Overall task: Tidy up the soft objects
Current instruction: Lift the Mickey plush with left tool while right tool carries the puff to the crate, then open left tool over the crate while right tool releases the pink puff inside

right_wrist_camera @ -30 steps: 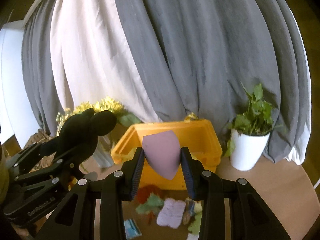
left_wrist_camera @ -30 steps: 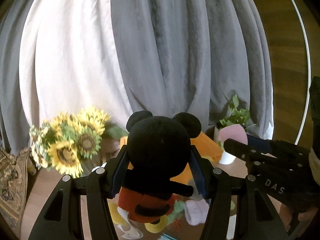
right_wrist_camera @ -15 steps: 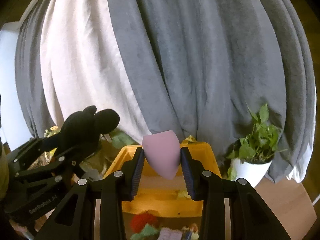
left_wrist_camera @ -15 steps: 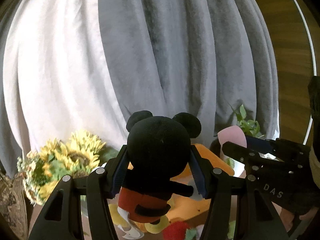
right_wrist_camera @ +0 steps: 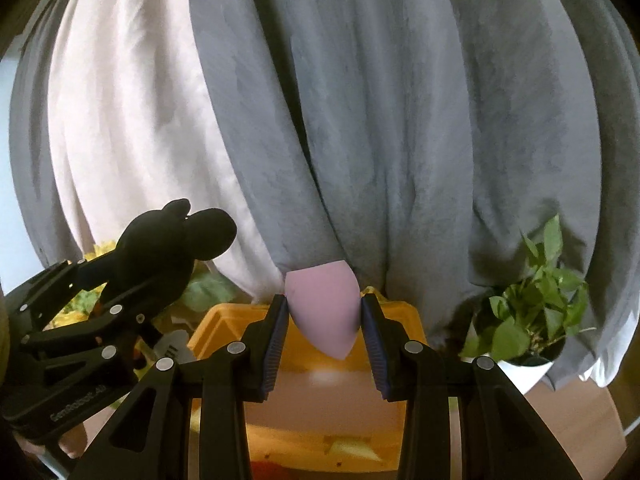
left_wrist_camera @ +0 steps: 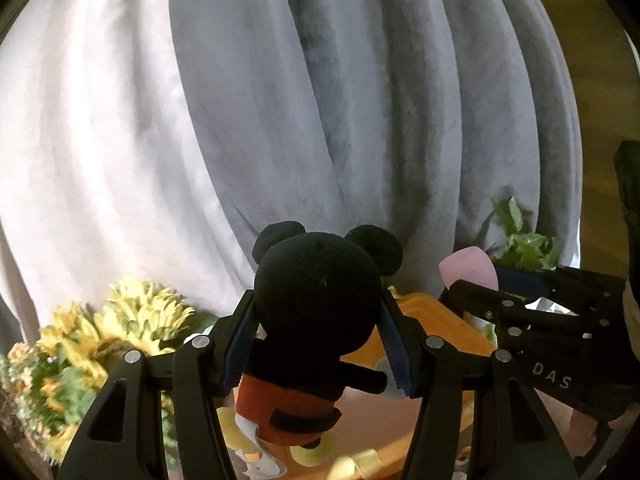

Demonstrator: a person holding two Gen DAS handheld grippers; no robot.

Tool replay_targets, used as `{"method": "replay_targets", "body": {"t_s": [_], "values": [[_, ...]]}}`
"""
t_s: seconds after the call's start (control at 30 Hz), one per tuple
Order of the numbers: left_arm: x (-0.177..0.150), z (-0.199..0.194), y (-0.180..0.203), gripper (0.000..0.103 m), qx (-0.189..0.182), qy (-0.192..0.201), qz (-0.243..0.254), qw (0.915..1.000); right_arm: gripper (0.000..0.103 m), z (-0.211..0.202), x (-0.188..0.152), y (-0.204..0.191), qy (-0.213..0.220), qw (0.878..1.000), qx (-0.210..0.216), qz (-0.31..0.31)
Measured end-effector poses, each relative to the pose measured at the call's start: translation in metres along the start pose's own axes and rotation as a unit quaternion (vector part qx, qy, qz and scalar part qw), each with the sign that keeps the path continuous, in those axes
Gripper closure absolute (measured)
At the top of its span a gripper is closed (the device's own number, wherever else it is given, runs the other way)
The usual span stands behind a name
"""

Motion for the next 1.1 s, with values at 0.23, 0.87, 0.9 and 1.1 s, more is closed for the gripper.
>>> {"method": "replay_targets", "body": {"t_s": [0.23, 0.87, 0.9, 1.1], "values": [[-0.015, 0.049, -0.009, 0.045, -0.002, -0.033, 0.011, 0.9994, 0.065, 0.044, -0.009, 0.006, -0.035, 0.999, -0.002, 0.002], [-0.072, 0.106, -0.002, 0.040, -0.017, -0.148, 0.061, 0.9869, 0.065, 0.107, -0.062, 0.015, -0.141, 0.990, 0.002, -0.002], [-0.073, 0.106, -0.002, 0.034, -0.014, -0.150, 0.062, 0.9867, 0.065, 0.108, -0.063, 0.015, -0.143, 0.990, 0.002, -0.002], [-0.071, 0.104, -0.002, 0.015, 0.001, -0.138, 0.049, 0.9892, 0.041, 0.110, -0.066, 0.019, -0.148, 0.989, -0.013, 0.009]]}}
Point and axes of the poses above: each gripper's, at about its wrist camera, not at the fingertips, and z roughly the way its jaws point, y to its right, x to its top, the point moved 1 cm from there along z, roughly the way its jaws point, and after that the axes turned 14 degrees about -z, right-handed, at the moved point
